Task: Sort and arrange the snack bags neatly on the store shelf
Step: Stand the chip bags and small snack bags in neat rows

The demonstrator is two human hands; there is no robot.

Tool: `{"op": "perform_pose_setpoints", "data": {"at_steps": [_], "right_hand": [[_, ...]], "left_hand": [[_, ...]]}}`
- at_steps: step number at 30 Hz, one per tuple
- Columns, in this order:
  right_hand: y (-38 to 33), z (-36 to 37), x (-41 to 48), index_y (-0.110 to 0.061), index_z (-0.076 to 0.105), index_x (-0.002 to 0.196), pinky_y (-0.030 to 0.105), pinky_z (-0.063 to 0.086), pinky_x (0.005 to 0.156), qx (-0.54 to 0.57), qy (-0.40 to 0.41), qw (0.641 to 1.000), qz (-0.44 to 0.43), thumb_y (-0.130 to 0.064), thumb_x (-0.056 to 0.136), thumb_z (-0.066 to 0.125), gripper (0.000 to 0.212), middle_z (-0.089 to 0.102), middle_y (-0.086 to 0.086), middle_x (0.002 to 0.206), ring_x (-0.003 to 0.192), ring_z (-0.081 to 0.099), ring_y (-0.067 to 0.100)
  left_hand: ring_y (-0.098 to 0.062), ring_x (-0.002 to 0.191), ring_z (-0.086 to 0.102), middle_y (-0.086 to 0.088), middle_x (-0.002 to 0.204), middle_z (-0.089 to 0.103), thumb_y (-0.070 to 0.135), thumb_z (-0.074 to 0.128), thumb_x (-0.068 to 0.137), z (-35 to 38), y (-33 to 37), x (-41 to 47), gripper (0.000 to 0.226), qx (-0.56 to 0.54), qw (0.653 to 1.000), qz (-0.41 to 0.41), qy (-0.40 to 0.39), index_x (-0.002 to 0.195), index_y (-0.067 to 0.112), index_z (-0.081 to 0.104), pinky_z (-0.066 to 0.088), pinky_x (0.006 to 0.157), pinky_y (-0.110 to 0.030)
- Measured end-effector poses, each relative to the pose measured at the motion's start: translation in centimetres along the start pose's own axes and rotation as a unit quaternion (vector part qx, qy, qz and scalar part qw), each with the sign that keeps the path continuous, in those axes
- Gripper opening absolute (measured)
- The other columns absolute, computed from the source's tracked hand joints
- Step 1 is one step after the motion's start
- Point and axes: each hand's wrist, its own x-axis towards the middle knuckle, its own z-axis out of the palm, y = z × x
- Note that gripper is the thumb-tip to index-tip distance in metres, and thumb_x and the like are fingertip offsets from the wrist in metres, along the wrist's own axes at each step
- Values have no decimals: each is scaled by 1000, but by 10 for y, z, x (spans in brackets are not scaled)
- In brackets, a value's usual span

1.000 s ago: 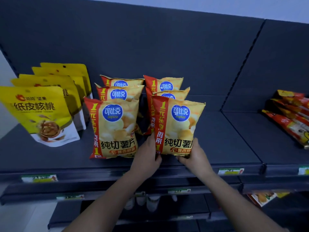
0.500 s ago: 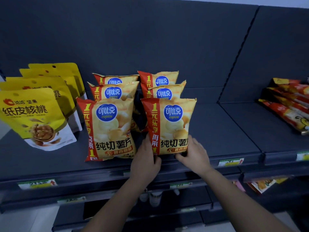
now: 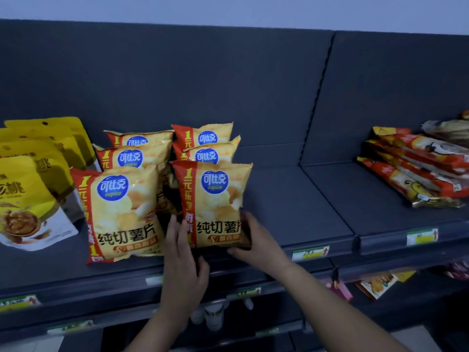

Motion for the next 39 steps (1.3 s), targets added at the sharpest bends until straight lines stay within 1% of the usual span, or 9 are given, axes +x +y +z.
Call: {"op": "perform_pose_setpoints", "data": {"at_steps": [3, 7, 10, 16, 21, 25, 32, 35, 39], "right_hand": [[26, -36, -18, -13, 26, 145, 24, 24, 110, -63, 9, 998, -16, -33, 84, 68, 77, 34, 3, 147, 138, 28, 16], [75, -105, -49, -19, 40, 139, 18, 29, 103, -53, 49, 997, -12, -21, 86, 65, 58, 43, -9, 127, 121, 37, 3], [124, -163, -74, -14, 41, 138, 21, 25, 109, -98, 68, 992, 33, -18, 86, 63, 56, 48, 1, 134, 129, 39, 15], [207, -271, -132, -21, 47, 129, 1, 25, 87, -105, 142, 974, 141, -10, 86, 62, 47, 48, -7, 124, 119, 42, 7], [260, -336, -165, -12, 50, 130, 16, 29, 96, -105, 190, 955, 204, -11, 86, 65, 46, 51, -4, 125, 124, 45, 13], [283, -377, -165, -9, 49, 132, 15, 29, 94, -135, 179, 946, 235, -12, 87, 64, 48, 51, 4, 132, 125, 46, 17], [301, -440, -111, -8, 45, 135, 18, 30, 93, -160, 197, 944, 212, -12, 87, 64, 52, 49, 7, 134, 124, 46, 20], [303, -460, -78, -10, 43, 136, 21, 31, 91, -129, 221, 951, 176, -10, 91, 54, 46, 48, -2, 123, 119, 45, 16], [323, -481, -39, -6, 53, 116, 27, 30, 82, -139, 300, 928, 172, -16, 95, 39, 28, 51, 5, 104, 104, 46, 22]], "left_hand": [[-35, 135, 30, -22, 150, 20, 15, 41, 82, 16, 36, 3, 64, 42, 994, 89, -41, 142, 3, 20, 27, 107, -37], [-24, 114, 48, -16, 142, 41, 16, 41, 80, 70, 107, 29, 59, 43, 962, 212, -169, 138, 6, 33, 35, 96, -33], [-15, 106, 58, -3, 129, 58, 27, 39, 79, 121, 154, 44, 61, 52, 946, 199, -250, 138, 12, 35, 43, 97, -27], [-7, 127, 34, 10, 147, 31, 24, 44, 95, 206, 240, 59, 60, -30, 928, 193, -317, 149, 22, 16, 15, 105, -14], [-4, 125, 37, 14, 141, 36, 27, 51, 95, 260, 304, 73, 55, -139, 925, 110, -336, 144, 23, 28, 29, 106, -24], [-2, 109, 49, 13, 121, 51, 22, 60, 91, 286, 335, 90, 38, -254, 900, -8, -354, 127, 26, 48, 38, 87, -16], [-2, 90, 56, 5, 104, 62, 24, 60, 92, 323, 363, 148, 11, -319, 876, -78, -353, 103, 25, 60, 41, 68, -3], [-2, 85, 58, 6, 98, 63, 31, 51, 96, 340, 376, 177, 14, -360, 856, -124, -350, 102, 23, 60, 40, 60, -1], [-6, 79, 61, 0, 97, 65, 39, 47, 96, 367, 395, 204, 28, -403, 815, -197, -368, 108, 17, 58, 45, 64, -15]]}}
